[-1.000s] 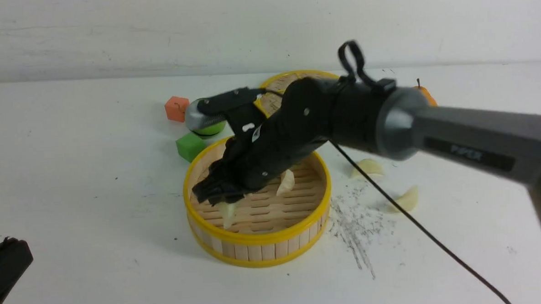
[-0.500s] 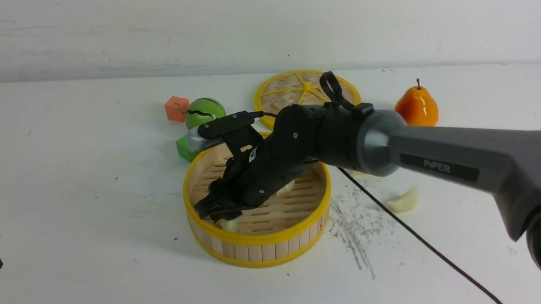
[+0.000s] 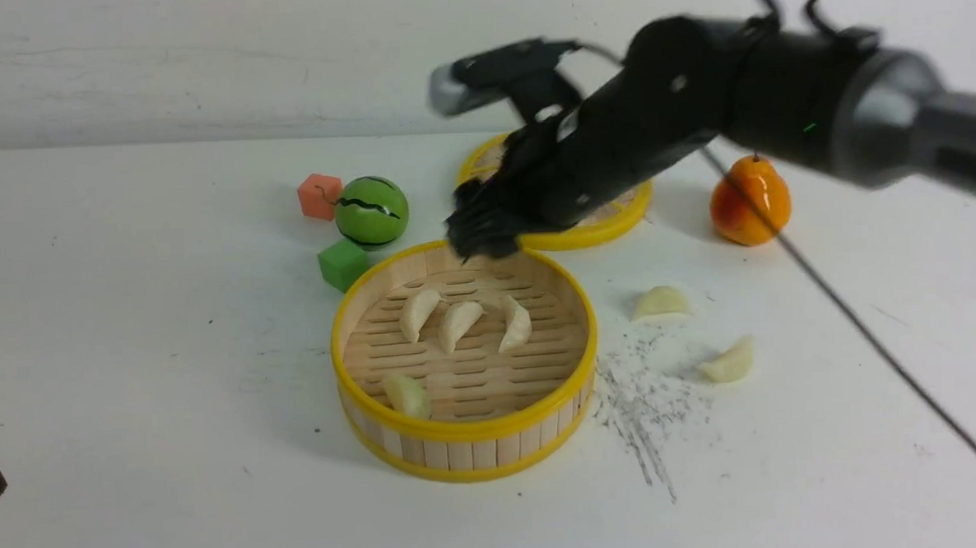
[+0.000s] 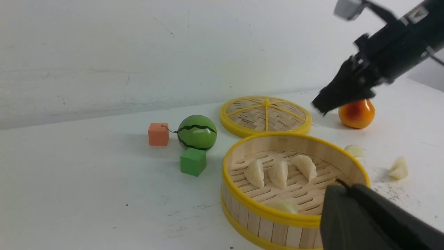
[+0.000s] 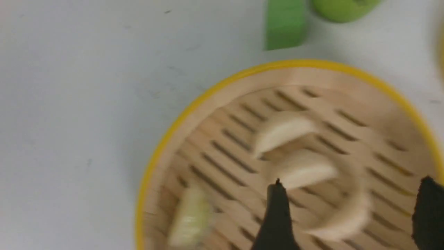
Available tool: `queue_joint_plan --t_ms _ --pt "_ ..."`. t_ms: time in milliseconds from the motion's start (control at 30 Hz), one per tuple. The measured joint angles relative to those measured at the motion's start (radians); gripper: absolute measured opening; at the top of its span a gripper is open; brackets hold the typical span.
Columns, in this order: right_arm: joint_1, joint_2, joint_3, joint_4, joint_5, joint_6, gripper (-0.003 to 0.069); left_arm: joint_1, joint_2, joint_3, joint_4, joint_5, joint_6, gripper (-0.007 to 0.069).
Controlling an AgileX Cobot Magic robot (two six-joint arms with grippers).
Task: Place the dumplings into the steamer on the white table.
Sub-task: 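Reach for and grasp a dumpling lying on the table beside the steamer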
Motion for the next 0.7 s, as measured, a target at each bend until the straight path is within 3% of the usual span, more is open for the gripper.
queue_joint_plan --t_ms 100,333,567,700 --pt "-0.118 -0.03 -0.005 -0.056 0.086 0.063 0.0484 0.0 0.0 0.0 0.02 0.0 0.0 -0.0004" --pt "-0.281 0.08 0.053 -0.098 0.25 0.185 0.0484 0.0 0.0 0.0 0.032 0.0 0.0 -0.0001" --pt "-0.315 0.174 0.115 -0.095 0.211 0.332 0.0484 0.0 0.0 0.0 0.036 0.0 0.0 0.0004" --pt "-0.309 0.189 0.123 -0.078 0.208 0.342 0.0475 0.0 0.0 0.0 0.044 0.0 0.0 0.0006"
